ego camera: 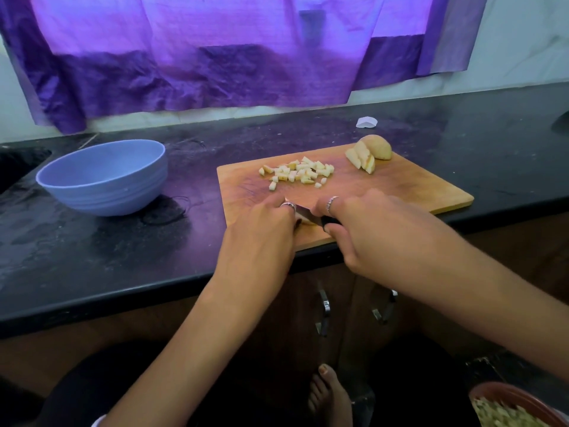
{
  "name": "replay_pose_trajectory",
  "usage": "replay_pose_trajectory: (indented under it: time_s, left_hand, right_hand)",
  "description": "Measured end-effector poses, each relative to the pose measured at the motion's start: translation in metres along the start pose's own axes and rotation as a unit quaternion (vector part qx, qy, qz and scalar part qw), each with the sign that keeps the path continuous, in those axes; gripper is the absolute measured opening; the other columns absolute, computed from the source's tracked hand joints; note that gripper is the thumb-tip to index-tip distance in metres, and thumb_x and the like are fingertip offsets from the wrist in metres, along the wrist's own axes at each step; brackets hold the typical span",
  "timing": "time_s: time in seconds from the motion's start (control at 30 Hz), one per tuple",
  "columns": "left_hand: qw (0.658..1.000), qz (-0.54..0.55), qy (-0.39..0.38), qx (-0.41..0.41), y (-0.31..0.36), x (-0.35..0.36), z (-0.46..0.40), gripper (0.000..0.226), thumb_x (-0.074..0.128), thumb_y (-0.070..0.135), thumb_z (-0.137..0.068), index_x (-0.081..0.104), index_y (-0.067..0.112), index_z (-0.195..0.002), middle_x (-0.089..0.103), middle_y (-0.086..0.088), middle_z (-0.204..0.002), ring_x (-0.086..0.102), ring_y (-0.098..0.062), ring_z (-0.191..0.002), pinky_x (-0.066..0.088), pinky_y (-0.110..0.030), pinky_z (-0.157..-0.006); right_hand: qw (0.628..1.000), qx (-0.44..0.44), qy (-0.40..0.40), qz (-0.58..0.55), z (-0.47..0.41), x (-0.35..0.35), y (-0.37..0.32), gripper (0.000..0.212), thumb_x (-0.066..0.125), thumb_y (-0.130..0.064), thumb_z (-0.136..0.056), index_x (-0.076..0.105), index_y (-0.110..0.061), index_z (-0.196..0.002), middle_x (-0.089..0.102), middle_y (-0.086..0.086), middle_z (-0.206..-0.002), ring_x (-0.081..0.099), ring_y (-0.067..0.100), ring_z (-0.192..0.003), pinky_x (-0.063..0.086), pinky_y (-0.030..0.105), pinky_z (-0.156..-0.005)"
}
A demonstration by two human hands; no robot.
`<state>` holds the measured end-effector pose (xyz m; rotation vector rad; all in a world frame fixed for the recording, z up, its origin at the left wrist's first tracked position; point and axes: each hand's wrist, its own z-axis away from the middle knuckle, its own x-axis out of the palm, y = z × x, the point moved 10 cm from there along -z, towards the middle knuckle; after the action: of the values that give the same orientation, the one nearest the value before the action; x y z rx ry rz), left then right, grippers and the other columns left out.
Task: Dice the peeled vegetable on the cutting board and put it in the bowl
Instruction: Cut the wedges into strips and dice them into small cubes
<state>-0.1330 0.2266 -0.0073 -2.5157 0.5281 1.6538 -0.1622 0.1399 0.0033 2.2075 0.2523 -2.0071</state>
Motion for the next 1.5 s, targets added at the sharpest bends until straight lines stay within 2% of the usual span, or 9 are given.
replay_pose_trajectory:
  time_s: [0.27, 0.43, 0.57, 0.67, 0.73, 0.83, 1.13, 1.3, 1.5]
  left_hand:
    - [1.000, -0.003, 0.008, -0.027, -0.006, -0.001, 0.002, 0.018, 0.043, 0.024, -0.100, 0.060, 0.020, -0.104, 0.052, 0.005, -0.107, 0.057, -0.023, -0.089, 0.038, -0.033, -0.062]
    - [0.999, 0.008, -0.001, -0.032, -0.006, -0.001, 0.005, 0.025, 0.038, 0.029, -0.101, 0.060, 0.022, -0.108, 0.054, 0.006, -0.109, 0.056, -0.023, -0.091, 0.043, -0.035, -0.064]
    - [0.998, -0.025, -0.011, -0.052, -0.006, -0.001, 0.008, 0.021, 0.038, 0.028, -0.102, 0.056, 0.027, -0.113, 0.053, 0.007, -0.115, 0.056, -0.024, -0.094, 0.034, -0.031, -0.062]
    - [0.998, 0.011, -0.005, -0.056, -0.008, 0.002, 0.010, 0.027, 0.035, 0.033, -0.102, 0.056, 0.030, -0.120, 0.054, 0.011, -0.123, 0.056, -0.023, -0.102, 0.039, -0.031, -0.066]
    - [0.996, 0.073, 0.028, -0.048, -0.012, 0.003, 0.011, 0.030, 0.040, 0.032, -0.100, 0.063, 0.025, -0.119, 0.060, 0.010, -0.125, 0.059, -0.021, -0.108, 0.048, -0.035, -0.076]
    - [0.988, 0.119, 0.090, -0.032, -0.018, 0.001, 0.013, 0.025, 0.052, 0.026, -0.093, 0.073, 0.017, -0.103, 0.070, 0.004, -0.110, 0.067, -0.018, -0.097, 0.053, -0.030, -0.073]
    - [0.977, 0.164, 0.137, -0.014, -0.018, -0.002, 0.019, 0.020, 0.055, 0.022, -0.089, 0.073, 0.014, -0.090, 0.072, 0.005, -0.097, 0.068, -0.014, -0.083, 0.057, -0.031, -0.062]
    - [0.978, 0.162, 0.129, -0.014, -0.018, 0.000, 0.018, 0.020, 0.055, 0.022, -0.088, 0.074, 0.015, -0.091, 0.071, 0.007, -0.097, 0.067, -0.012, -0.083, 0.054, -0.027, -0.062]
    - [0.982, 0.150, 0.114, -0.017, -0.020, -0.003, 0.014, 0.020, 0.054, 0.025, -0.089, 0.073, 0.018, -0.092, 0.071, 0.006, -0.094, 0.066, -0.014, -0.080, 0.051, -0.025, -0.065]
  right_hand:
    - [1.000, 0.007, -0.021, -0.006, 0.033, 0.004, 0.014, 0.035, 0.034, -0.037, -0.100, 0.027, -0.041, -0.134, 0.031, -0.011, -0.072, 0.037, 0.012, -0.068, 0.033, 0.027, -0.056]
    - [0.995, -0.039, 0.029, 0.085, 0.016, 0.009, -0.003, 0.053, 0.033, -0.024, -0.101, 0.007, -0.038, -0.145, 0.024, -0.005, -0.067, 0.025, 0.015, -0.057, 0.025, 0.027, -0.048]
    - [0.998, -0.022, 0.029, 0.041, 0.003, 0.010, 0.017, 0.049, 0.036, -0.032, -0.101, 0.015, -0.049, -0.142, 0.031, -0.006, -0.070, 0.032, 0.014, -0.060, 0.029, 0.029, -0.054]
    - [0.994, -0.002, 0.024, -0.107, 0.003, 0.008, 0.029, 0.017, 0.042, -0.040, -0.098, 0.046, -0.051, -0.110, 0.043, -0.012, -0.072, 0.044, 0.005, -0.067, 0.032, 0.022, -0.056]
    - [0.983, 0.003, 0.053, -0.178, 0.003, 0.000, 0.033, 0.025, 0.045, -0.035, -0.097, 0.039, -0.045, -0.074, 0.045, -0.011, -0.064, 0.047, 0.002, -0.059, 0.033, 0.019, -0.049]
    - [0.975, -0.008, 0.081, -0.206, 0.004, -0.010, 0.030, 0.035, 0.046, -0.031, -0.096, 0.032, -0.040, -0.066, 0.042, -0.008, -0.057, 0.049, 0.002, -0.057, 0.038, 0.012, -0.054]
    - [0.978, -0.020, 0.042, -0.205, 0.002, -0.002, 0.010, 0.017, 0.039, -0.037, -0.098, 0.041, -0.042, -0.082, 0.041, -0.009, -0.065, 0.040, 0.006, -0.055, 0.029, 0.021, -0.045]
    - [0.980, -0.020, 0.036, -0.195, -0.003, 0.003, 0.009, 0.030, 0.036, -0.038, -0.099, 0.043, -0.044, -0.128, 0.043, -0.011, -0.068, 0.043, 0.004, -0.058, 0.030, 0.019, -0.045]
    - [0.977, -0.018, 0.056, -0.206, -0.004, 0.000, 0.015, 0.029, 0.038, -0.037, -0.098, 0.047, -0.041, -0.126, 0.041, -0.011, -0.068, 0.042, 0.005, -0.058, 0.031, 0.019, -0.046]
